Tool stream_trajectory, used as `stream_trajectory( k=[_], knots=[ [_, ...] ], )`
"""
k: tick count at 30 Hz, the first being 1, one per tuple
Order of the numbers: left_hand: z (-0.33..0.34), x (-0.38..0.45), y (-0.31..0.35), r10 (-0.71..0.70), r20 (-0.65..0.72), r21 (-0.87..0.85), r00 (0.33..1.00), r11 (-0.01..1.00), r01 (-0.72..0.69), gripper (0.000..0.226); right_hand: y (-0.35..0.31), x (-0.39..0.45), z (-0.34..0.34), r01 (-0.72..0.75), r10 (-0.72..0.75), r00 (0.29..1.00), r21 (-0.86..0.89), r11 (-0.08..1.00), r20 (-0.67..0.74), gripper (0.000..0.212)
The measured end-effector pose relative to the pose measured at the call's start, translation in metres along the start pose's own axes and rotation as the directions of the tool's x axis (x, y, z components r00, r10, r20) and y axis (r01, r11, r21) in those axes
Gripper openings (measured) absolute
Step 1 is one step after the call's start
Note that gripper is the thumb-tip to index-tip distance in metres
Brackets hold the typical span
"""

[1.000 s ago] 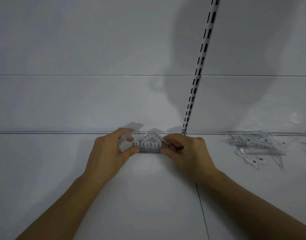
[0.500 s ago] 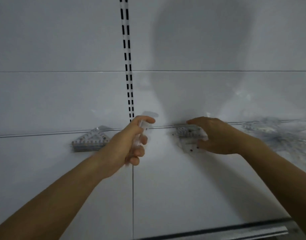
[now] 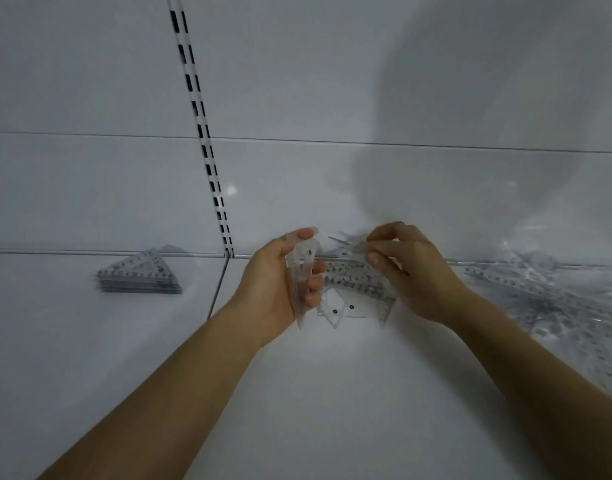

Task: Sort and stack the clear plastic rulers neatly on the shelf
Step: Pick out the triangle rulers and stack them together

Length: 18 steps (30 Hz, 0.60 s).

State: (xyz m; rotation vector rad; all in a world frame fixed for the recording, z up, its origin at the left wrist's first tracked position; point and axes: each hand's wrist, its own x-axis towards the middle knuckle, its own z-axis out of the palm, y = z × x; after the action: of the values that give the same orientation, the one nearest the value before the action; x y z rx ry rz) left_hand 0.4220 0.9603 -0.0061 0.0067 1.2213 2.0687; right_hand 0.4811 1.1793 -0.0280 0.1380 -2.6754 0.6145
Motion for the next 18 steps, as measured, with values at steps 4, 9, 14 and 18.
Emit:
stream_trajectory(
  k=[4,9,14,18],
  knots=[
    [-0.005,0.002,-0.011,0.013,0.068,-0.027,0.998,1.0,-0.011,0.037,-0.005,0.002,-0.01,-0.202,0.257,0.964,0.449,0.871,-0.066,0.029],
    [-0.004,0.003,-0.011,0.007,0.135,-0.019,0.991,1.0,-0.005,0.041,-0.002,-0.006,-0.014,-0.33,0.434,0.899,0.749,0.575,0.063,0.022],
    [-0.001,0.008,-0.017,-0.029,0.142,0.037,0.989,0.999,0.024,0.039,-0.002,-0.009,-0.013,-0.346,0.423,0.896,0.813,0.468,0.138,0.016],
    [-0.001,0.01,-0.016,-0.019,0.138,0.066,0.99,0.998,0.01,0.039,-0.004,-0.008,-0.011,-0.368,0.424,0.894,0.775,0.514,0.143,0.011]
  ],
)
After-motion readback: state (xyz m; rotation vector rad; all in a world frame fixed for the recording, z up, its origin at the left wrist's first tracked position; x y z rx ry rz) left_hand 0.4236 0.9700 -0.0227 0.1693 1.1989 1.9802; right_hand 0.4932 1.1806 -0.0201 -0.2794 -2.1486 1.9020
